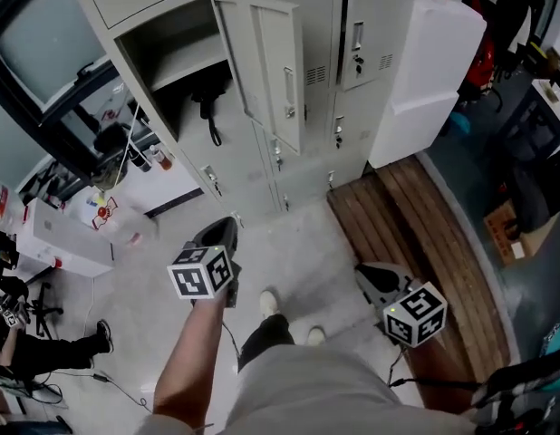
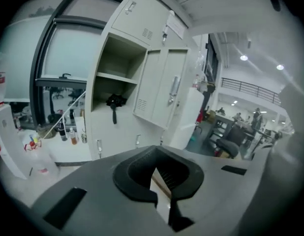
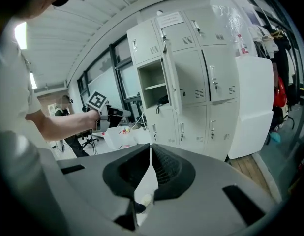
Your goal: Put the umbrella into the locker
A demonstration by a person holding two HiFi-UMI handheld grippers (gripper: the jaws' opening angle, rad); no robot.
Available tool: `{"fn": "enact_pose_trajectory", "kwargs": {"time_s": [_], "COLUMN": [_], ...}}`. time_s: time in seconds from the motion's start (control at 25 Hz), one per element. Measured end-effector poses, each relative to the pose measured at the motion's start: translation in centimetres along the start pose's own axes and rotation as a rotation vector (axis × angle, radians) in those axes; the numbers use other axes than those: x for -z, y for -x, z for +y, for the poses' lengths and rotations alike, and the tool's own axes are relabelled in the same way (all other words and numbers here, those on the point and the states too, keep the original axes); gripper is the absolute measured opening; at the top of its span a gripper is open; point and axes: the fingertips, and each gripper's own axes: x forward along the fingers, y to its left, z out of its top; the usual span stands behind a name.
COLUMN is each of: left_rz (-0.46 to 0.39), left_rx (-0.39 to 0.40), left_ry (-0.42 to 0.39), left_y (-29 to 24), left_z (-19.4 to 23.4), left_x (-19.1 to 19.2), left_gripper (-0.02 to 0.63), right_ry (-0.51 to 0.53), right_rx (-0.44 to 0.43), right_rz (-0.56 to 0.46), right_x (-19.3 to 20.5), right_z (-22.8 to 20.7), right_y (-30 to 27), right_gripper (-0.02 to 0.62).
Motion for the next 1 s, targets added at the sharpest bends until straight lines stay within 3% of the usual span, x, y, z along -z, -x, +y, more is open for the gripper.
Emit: {"fn": "enact_pose_trajectory", "kwargs": {"time_s": [0.28, 0.48, 0.56, 0.68, 1.0], "left_rz": [0.01, 0.066, 0.083, 0.1, 0.113], "left_rx": [0.223, 0.346, 0.37, 0.389, 0.384], "left_ry": [-0.027, -0.112, -0.144, -0.12, -0.139], "left_y": [8.0, 13.5, 15.5, 17.7, 21.4], "left_z": [-6.9, -9.5, -9.4, -8.3, -5.8], "left_x": [4.5, 7.2, 8.1, 9.6, 11.8], "left_gripper": [0.011, 0.011, 0.011, 0.011, 0.011], "right_ry": [0.048, 0.059, 0.077, 0.103, 0.129], "right_rx": [-0.041, -0.066, -0.087, -0.107, -0.139], "right_rz": [0.011, 0.009, 0.008, 0.016, 0.033], "right_x": [0.1, -1.0, -1.4, -1.7, -1.2], "right_z": [4.5, 9.1, 11.1, 13.6, 19.2], "right_y": [-0.9, -2.5, -3.5, -4.7, -6.0], "right_gripper": [0.025, 0.023, 0.023, 0.021, 0.021]}}
